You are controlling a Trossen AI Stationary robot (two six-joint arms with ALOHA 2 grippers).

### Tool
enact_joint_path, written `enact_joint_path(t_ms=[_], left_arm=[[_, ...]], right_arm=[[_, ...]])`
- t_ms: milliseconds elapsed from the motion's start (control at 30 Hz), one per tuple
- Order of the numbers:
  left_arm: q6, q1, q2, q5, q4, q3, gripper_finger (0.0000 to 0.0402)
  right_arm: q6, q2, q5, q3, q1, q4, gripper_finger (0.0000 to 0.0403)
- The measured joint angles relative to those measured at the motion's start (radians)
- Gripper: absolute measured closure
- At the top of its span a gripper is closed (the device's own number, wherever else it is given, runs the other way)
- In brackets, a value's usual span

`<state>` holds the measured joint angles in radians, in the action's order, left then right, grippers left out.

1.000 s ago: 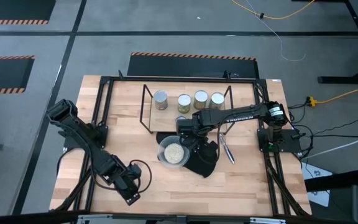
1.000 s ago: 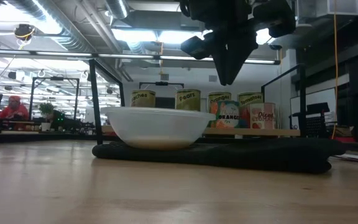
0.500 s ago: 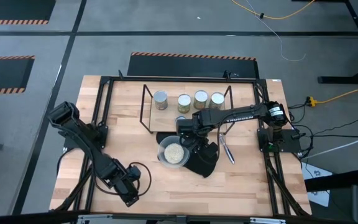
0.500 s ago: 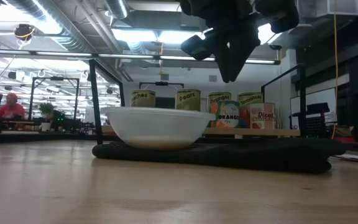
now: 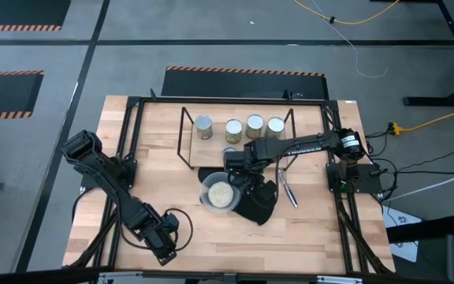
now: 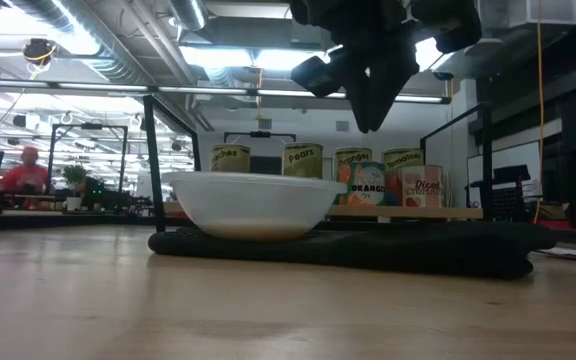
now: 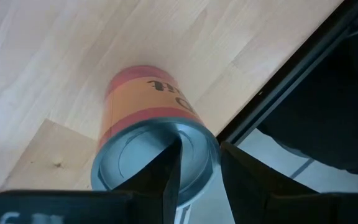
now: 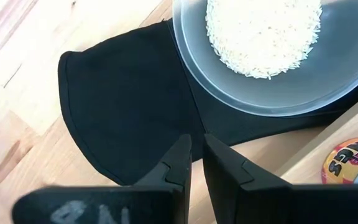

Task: Pick and place cans onto a shelf
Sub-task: Put the canned mix fruits on the shelf

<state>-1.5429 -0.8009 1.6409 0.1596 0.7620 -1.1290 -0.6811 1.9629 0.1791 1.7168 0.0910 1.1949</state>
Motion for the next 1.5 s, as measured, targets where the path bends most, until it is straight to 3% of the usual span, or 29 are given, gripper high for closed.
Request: enact_joint_path(t_ms=[167, 400, 500, 667, 867, 1100, 1500], left_arm=[[0.001, -0.001, 0.0, -0.017, 0.0, 0.0, 0.031], [0.001, -0.001, 0.002, -0.036, -0.006, 0.001, 0.0367], [0.008, -0.001, 0.001, -0.041, -0.004, 0.001, 0.0391], [0.044, 0.008, 0.002, -0.044, -0.02, -0.003, 0.0392], [0.189, 0.049, 0.009, -0.028, 0.006, -0.071, 0.0397], [0.404, 0.137, 0.007, -0.015, 0.092, -0.237, 0.0399], [0.826, 0.391, 0.004, -0.022, 0.274, -0.517, 0.0401]], right_arm=[[0.036, -0.012, 0.015, 0.001, 0.0, 0.067, 0.0358], [0.078, -0.123, 0.103, -0.014, 0.0, 0.133, 0.0358], [0.129, -0.2, 0.106, -0.06, 0.002, 0.127, 0.0358], [0.219, -0.369, 0.103, -0.228, 0.002, 0.049, 0.0358], [0.358, -0.608, 0.094, -0.495, 0.006, -0.16, 0.0358], [0.495, -0.813, 0.092, -0.728, 0.006, -0.349, 0.0358], [0.525, -0.942, 0.077, -0.88, 0.006, -0.527, 0.0358]])
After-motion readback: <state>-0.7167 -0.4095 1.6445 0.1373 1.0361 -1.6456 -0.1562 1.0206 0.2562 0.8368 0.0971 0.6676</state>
